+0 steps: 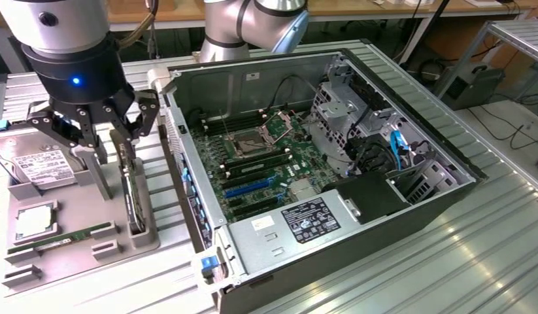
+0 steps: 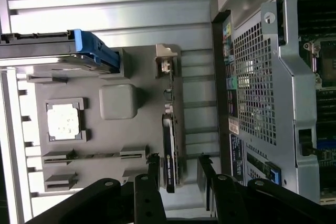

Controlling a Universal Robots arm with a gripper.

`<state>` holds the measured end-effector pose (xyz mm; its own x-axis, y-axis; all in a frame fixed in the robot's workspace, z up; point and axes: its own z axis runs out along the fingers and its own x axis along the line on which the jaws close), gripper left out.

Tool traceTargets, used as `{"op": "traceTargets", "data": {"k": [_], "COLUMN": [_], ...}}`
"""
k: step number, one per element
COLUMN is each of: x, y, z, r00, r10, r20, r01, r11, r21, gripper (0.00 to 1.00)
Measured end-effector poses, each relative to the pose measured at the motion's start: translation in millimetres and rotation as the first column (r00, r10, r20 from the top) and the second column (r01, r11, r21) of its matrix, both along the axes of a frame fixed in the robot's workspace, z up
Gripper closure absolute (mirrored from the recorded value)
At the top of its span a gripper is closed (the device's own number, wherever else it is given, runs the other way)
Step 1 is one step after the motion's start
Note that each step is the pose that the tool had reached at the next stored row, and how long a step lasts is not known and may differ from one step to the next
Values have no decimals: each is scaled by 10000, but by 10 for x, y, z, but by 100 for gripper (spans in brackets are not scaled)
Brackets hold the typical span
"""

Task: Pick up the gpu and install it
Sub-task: 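Pick up the gpu and move the gpu toward the slot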

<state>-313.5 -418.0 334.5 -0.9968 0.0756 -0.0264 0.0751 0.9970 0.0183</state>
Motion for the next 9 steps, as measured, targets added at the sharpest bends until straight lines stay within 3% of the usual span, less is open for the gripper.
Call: {"op": "traceTargets", "data": {"k": [9], "x": [-24], "y": [-1], "z": [-192], "r00": [10000], "r10": [0], "r20": [0], "r01": [0], "r11": [10000], "r21": [0], "gripper": [58]}}
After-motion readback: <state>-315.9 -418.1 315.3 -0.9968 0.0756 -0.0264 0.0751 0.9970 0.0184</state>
